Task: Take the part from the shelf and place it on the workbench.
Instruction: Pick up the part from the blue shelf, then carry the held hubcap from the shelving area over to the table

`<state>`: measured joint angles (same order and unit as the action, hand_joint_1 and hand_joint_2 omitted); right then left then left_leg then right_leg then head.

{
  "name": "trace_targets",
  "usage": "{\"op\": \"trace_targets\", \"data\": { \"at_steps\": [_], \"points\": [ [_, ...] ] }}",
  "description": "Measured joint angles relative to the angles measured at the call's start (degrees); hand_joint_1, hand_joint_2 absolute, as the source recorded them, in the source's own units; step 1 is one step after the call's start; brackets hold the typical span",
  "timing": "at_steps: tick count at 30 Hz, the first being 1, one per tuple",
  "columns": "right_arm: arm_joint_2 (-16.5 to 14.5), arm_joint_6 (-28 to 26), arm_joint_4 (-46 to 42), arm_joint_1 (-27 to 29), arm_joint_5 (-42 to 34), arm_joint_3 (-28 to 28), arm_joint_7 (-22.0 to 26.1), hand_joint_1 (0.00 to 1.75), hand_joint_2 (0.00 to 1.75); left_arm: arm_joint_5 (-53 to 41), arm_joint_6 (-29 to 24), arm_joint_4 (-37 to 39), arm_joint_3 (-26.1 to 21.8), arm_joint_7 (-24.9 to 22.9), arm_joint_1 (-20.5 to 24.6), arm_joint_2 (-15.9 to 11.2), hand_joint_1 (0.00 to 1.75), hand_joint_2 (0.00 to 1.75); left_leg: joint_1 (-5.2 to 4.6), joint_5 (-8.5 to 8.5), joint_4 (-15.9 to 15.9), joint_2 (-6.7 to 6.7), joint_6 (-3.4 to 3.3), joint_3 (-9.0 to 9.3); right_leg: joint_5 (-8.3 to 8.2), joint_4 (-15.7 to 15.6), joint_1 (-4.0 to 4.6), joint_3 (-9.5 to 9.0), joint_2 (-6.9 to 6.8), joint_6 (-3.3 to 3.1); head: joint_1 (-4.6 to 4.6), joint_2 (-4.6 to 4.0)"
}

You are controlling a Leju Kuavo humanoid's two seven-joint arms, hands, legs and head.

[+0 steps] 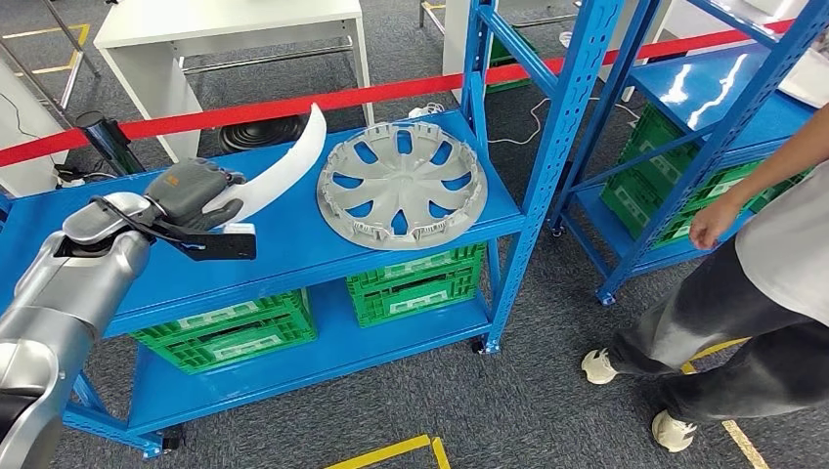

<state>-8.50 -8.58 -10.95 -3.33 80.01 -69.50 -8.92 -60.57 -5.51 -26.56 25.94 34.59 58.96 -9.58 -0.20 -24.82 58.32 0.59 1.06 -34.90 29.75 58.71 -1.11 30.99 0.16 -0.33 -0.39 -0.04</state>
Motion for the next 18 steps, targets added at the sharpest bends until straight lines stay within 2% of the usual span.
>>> {"op": "trace_targets", "data": {
  "at_steps": [8,18],
  "points": [
    [0.0,0.1,0.0,-0.1,0.1,0.0,0.0,0.00,0.00,6.7,6.5,-6.6,0.3,5.0,-2.1,-0.9,1.75,1.75,0.00,0.00,0.0,0.01,0.00,-0.01,0.00,0.0,-0.01,0.00,-0.02,0.00,0.00,0.00],
    [0.0,0.0,0.0,-0.2,-0.6,-0.4,0.0,0.00,0.00,16.5,14.6,-23.0,5.5,5.3,-7.1,-2.7,1.75,1.75,0.00,-0.01,0.0,0.03,-0.01,-0.03,0.00,0.0,-0.02,0.01,-0.04,0.01,0.00,0.00]
  ]
}}
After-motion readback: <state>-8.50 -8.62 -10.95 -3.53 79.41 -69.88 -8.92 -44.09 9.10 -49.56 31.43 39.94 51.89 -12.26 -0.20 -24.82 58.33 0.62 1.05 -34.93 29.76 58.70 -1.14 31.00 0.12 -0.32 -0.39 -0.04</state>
